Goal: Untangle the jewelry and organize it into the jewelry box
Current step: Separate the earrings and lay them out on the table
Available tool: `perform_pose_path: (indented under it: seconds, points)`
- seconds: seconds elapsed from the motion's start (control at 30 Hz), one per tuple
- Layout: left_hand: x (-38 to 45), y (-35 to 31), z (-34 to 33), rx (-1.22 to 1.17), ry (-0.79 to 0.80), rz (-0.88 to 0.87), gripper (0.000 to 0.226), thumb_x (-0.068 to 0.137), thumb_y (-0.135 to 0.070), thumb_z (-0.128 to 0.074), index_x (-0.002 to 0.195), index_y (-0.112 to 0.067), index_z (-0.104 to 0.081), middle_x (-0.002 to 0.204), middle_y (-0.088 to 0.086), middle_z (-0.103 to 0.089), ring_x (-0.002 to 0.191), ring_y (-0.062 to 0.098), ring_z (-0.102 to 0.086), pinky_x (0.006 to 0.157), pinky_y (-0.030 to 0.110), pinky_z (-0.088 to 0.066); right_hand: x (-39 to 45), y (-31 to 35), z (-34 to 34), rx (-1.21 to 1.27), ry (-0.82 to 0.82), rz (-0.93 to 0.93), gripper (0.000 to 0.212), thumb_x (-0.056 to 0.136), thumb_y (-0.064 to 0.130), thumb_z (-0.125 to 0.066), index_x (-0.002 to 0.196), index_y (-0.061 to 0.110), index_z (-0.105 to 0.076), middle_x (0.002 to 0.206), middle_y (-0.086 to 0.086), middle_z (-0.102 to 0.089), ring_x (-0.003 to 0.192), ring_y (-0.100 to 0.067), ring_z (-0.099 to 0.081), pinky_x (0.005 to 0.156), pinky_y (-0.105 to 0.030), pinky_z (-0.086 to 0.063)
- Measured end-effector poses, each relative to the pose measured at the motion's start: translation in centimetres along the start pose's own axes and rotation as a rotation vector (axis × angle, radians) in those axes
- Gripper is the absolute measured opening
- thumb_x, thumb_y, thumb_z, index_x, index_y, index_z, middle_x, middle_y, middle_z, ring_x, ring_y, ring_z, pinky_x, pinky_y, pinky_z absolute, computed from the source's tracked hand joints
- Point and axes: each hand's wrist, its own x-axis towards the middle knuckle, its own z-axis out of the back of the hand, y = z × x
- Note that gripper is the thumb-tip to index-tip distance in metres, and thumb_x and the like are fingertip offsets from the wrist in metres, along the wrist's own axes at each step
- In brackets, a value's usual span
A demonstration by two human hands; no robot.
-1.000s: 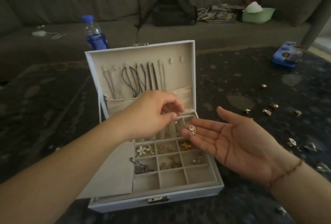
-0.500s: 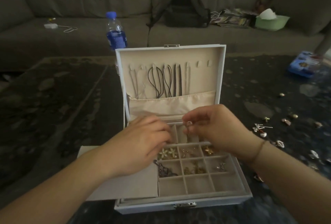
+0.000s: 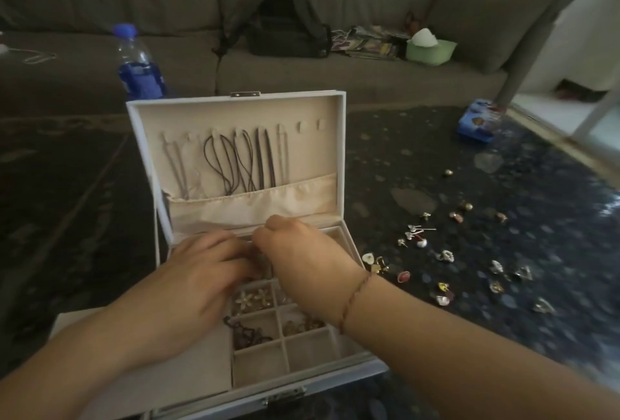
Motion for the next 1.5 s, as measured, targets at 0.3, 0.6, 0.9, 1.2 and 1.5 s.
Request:
perform_pose_path:
  seconds: [0.3,0.6,0.9,1.2,1.5]
  points:
    - [0.1,0.4,-0.1,-0.05,-0.015,-0.021,0.038,0.089,-0.025,-0.039,0.115,-0.037,-0.065,0.122,-0.033,-0.048,0.12,-0.002,-0.044,0.099,0.027,-0.035,-0.3,-0.3,-0.6,-0.002,-0.023,-0.027,0.026,0.082,-0.007,-0.055,0.105,0.004,-0.061,0.107,-0.014,-0.053,0.096,-0.035,-0.056,0.068,-0.035,-0.042]
    - [0.5,-0.1,0.4,-0.091,-0.035,0.054,0.032,0.09,-0.032,-0.042,0.106,-0.031,-0.07,0.109,-0.023,-0.06,0.11,-0.002,-0.054,0.095,0.024,-0.041,-1.8,-1.8,0.0,0.164,-0.121,-0.047,0.04,0.085,-0.002,-0.059,0.12,0.016,-0.063,0.112,-0.007,-0.066,0.098,-0.026,-0.064,0.085,-0.041,-0.055]
    - [5.2,-6.1,0.9,-0.165,-0.111,0.115,0.022,0.092,-0.044,-0.049,0.098,-0.036,-0.068,0.098,-0.026,-0.06,0.102,-0.005,-0.055,0.089,0.015,-0.045,-10.8,-17.0,4.5,-0.016,-0.183,-0.831,0.019,0.092,0.022,-0.061,0.103,0.034,-0.071,0.109,0.001,-0.069,0.095,-0.018,-0.062,0.087,-0.034,-0.053]
    - [18.1,-13.1,-5.0,-0.135,0.124,0.143,0.02,0.092,-0.04,-0.063,0.103,-0.025,-0.069,0.102,-0.01,-0.059,0.094,0.008,-0.058,0.086,0.034,-0.054,-11.0,-20.3,2.0,-0.105,-0.132,-0.816,0.025,0.094,0.034,-0.06,0.117,0.041,-0.065,0.114,0.011,-0.056,0.105,-0.014,-0.058,0.078,-0.027,-0.049]
    - [23.5,-12.0,-9.5,0.018,0.245,0.392,0.017,0.09,-0.027,-0.067,0.106,-0.022,-0.069,0.101,0.0,-0.065,0.09,0.02,-0.064,0.079,0.04,-0.058,-11.1,-20.3,1.4,-0.134,-0.127,-0.788,0.017,0.094,0.025,-0.058,0.108,0.031,-0.064,0.11,0.008,-0.053,0.094,-0.014,-0.057,0.074,-0.03,-0.052]
